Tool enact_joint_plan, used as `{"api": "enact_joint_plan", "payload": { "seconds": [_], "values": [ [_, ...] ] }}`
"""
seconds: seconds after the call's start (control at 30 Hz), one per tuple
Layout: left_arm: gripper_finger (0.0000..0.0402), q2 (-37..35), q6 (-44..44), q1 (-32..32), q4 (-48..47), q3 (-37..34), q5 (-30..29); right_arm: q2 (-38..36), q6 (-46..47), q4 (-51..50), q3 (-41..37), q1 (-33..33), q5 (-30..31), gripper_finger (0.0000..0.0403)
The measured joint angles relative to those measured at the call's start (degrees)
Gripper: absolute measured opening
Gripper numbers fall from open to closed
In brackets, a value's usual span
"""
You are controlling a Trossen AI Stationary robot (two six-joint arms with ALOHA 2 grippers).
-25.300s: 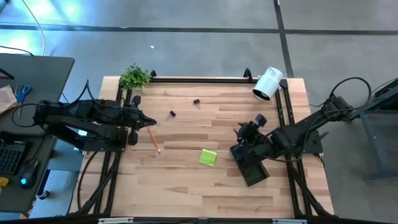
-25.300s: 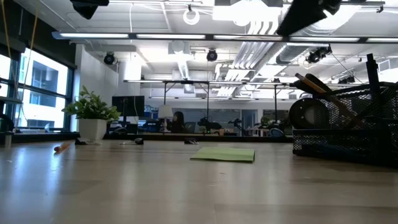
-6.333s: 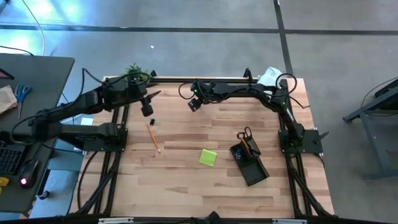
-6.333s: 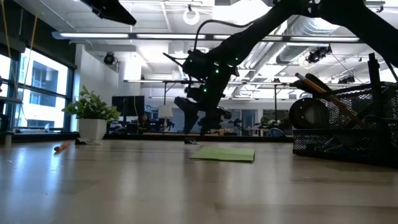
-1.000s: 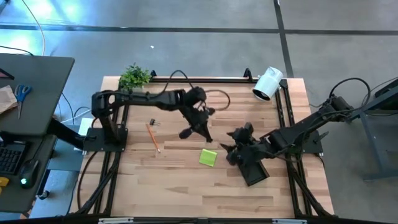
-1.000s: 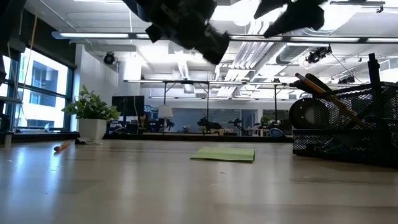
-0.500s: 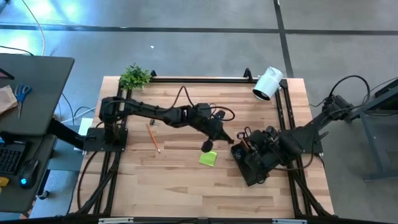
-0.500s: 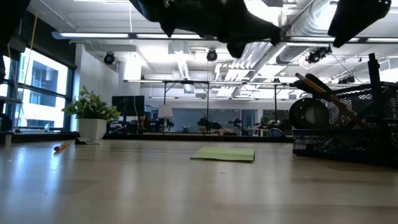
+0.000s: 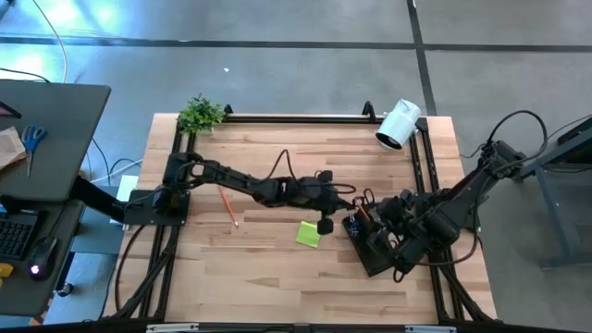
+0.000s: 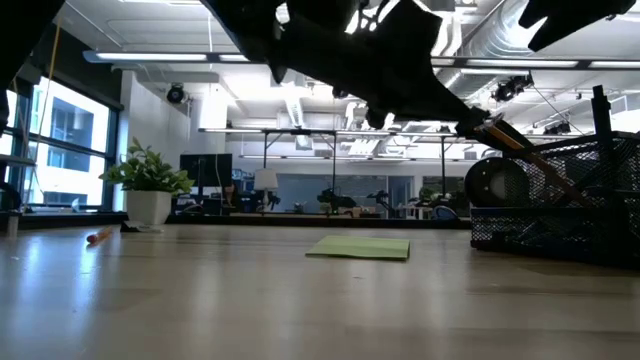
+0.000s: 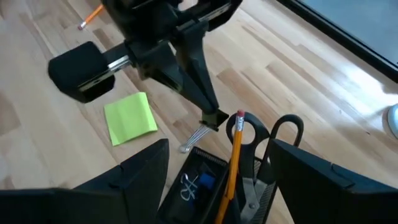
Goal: Pick and place office supplies into organizer
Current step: Put the black binder clip into the black desk organizer
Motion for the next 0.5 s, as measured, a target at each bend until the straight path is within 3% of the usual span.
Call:
{"api": "enact_joint_plan", "payload": {
  "seconds": [0.2,0.5],
  "values": [
    [0.0,1.1,0.9,-1.6,2.0,-0.1,-4.7,0.0,0.1,0.1,0.0,0.0,0.9,0.027],
    [0.0001,4.7,0.9,-2.6,6.8,0.0,-5.7,0.0,-0.2,1.9,0.0,0.0,2.0,0.027]
  ]
}}
